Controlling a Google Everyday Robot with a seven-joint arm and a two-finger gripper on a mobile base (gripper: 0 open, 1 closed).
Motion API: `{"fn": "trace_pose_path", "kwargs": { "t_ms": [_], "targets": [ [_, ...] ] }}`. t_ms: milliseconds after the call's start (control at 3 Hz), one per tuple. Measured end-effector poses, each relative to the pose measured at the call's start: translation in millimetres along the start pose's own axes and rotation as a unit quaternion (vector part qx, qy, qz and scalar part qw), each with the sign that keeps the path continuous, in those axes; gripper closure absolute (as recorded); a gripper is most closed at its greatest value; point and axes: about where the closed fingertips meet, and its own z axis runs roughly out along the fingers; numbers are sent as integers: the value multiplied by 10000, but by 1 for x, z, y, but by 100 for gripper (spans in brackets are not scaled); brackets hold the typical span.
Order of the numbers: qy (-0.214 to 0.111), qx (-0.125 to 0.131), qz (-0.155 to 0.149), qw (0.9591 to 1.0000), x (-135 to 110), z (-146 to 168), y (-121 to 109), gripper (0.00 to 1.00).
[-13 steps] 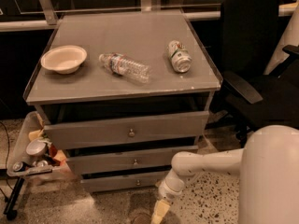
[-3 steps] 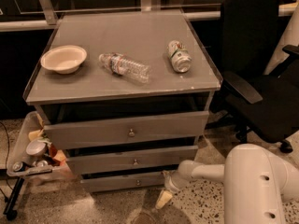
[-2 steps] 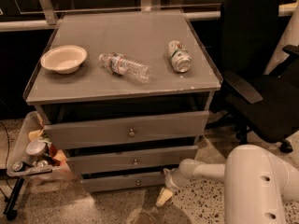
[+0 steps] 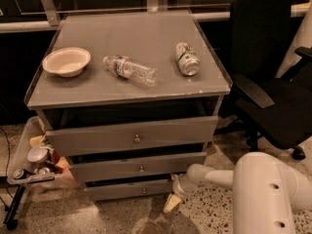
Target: Open bottom drawer
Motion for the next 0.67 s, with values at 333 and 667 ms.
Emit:
{"fn": "trace_pose_path", "kwargs": {
  "t_ms": [333,667],
  "targets": [
    [-7,-128,18,9999,2,15,-2,0],
    [55,-356,75,9993,8,31,7,0]
  ]
}}
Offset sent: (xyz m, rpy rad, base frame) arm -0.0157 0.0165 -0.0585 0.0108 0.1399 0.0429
